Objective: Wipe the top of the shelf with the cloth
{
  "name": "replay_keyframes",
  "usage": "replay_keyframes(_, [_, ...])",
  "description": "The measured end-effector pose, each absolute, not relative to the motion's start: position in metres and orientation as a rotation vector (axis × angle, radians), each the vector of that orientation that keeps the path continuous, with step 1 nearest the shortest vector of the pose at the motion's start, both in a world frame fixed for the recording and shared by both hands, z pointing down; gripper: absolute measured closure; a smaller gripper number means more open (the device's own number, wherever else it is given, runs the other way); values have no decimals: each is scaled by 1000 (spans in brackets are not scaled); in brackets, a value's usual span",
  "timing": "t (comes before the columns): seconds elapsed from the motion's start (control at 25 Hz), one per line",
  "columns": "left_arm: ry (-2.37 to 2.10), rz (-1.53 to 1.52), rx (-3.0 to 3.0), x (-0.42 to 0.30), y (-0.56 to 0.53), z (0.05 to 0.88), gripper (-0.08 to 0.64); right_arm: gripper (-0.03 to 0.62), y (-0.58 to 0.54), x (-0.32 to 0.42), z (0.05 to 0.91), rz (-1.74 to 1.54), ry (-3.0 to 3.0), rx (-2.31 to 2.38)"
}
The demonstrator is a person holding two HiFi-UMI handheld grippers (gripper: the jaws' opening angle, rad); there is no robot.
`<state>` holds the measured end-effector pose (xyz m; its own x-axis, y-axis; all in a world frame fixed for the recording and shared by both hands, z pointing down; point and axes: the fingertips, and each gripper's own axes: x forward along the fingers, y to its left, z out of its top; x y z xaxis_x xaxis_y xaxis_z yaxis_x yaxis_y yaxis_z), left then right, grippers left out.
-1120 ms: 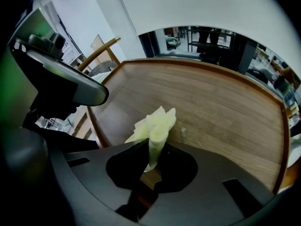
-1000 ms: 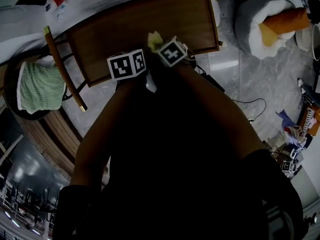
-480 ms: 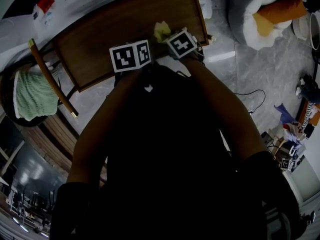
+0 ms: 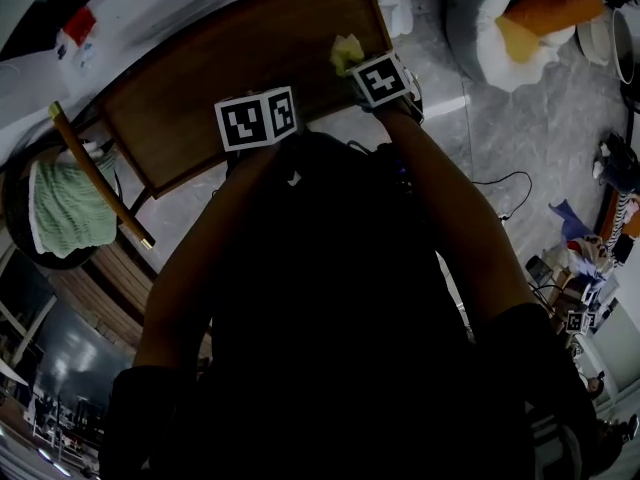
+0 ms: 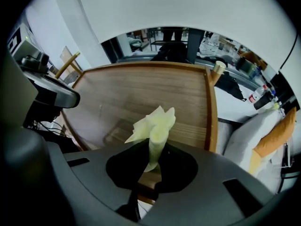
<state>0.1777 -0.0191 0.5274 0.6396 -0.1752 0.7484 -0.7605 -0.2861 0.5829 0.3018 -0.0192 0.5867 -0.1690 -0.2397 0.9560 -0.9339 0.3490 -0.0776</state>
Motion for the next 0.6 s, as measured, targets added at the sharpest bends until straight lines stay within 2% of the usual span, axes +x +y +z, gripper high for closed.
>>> replay_keyframes(0.6, [-774, 611, 1812, 157, -23, 514, 549, 546, -19, 348, 587, 887, -1350, 1147])
